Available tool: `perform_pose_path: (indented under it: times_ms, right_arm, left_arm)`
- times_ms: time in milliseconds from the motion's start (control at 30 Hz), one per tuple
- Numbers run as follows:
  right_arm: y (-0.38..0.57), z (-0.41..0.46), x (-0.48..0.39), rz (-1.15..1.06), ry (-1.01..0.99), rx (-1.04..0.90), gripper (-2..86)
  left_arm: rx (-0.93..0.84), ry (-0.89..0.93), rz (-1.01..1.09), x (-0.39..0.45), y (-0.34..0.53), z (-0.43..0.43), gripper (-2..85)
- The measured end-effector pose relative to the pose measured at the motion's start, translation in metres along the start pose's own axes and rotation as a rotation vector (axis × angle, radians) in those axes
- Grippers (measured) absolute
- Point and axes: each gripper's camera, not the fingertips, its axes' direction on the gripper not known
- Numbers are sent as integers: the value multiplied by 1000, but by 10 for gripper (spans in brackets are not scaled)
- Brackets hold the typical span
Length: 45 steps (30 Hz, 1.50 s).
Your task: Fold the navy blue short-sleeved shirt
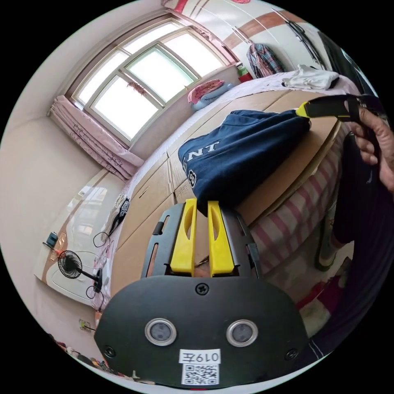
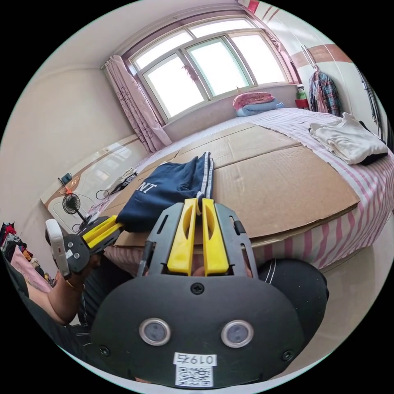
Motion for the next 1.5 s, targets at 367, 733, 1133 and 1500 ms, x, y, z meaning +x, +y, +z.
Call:
perform_pose_path:
  times_ms: [367,733,1133,1500]
  right_arm:
    - [50,64,114,-71,-25,-18,56]
    - [203,148,96,-1313,613,10,67]
    - [252,269,265,-1851,836,-179,77]
    - [227,283,412,-2019,880,-111,32]
  left_arm:
    - [-17,-143,211,51,2,2,11]
    - [8,-115,171,58,2,7,10]
    - [24,-122,177,64,3,16,12]
    - [71,-175,292,73,10,24,13]
